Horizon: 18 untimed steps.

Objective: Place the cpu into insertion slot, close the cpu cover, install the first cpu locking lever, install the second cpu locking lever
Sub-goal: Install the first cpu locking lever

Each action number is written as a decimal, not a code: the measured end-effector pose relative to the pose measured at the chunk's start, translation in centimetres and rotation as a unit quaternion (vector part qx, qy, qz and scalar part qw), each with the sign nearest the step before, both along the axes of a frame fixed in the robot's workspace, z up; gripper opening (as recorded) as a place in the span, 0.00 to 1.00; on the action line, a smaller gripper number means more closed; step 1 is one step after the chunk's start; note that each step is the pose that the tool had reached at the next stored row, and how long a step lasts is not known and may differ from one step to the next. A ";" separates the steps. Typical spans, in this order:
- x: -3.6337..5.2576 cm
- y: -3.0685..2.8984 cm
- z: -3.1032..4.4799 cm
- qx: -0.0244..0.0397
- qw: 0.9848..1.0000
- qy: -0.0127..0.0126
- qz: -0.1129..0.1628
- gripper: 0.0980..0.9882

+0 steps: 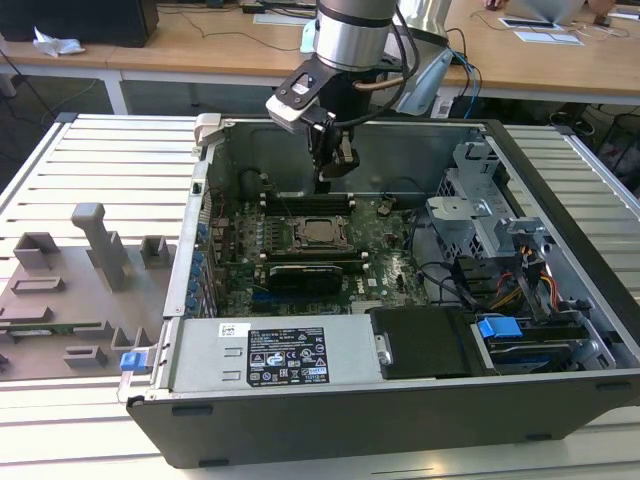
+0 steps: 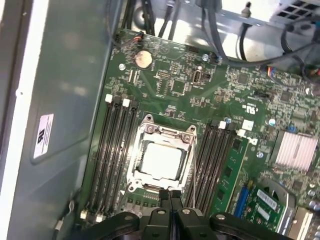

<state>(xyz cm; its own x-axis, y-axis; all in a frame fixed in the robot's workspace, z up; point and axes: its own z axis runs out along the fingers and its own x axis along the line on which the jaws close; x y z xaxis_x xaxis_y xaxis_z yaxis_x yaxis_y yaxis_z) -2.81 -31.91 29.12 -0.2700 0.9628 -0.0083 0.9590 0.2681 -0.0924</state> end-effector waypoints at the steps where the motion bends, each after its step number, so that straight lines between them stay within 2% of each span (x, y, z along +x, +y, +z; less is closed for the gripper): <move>1: 0.00 0.00 0.00 0.000 1.000 0.000 0.006 0.01; 6: 0.00 0.00 0.00 0.000 0.999 0.000 0.045 0.01; 9: 0.00 0.00 0.00 0.000 0.997 0.000 0.080 0.01; 13: 0.00 0.00 0.00 0.000 0.994 0.000 0.107 0.01; 15: 0.00 0.00 0.00 0.000 0.992 0.000 0.123 0.01; 18: 0.00 0.00 0.00 0.000 0.987 0.000 0.161 0.01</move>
<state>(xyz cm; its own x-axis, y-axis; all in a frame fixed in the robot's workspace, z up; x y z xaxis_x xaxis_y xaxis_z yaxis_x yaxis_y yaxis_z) -2.81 -31.91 29.12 -0.5616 0.8274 -0.0083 0.8243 0.5585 -0.0924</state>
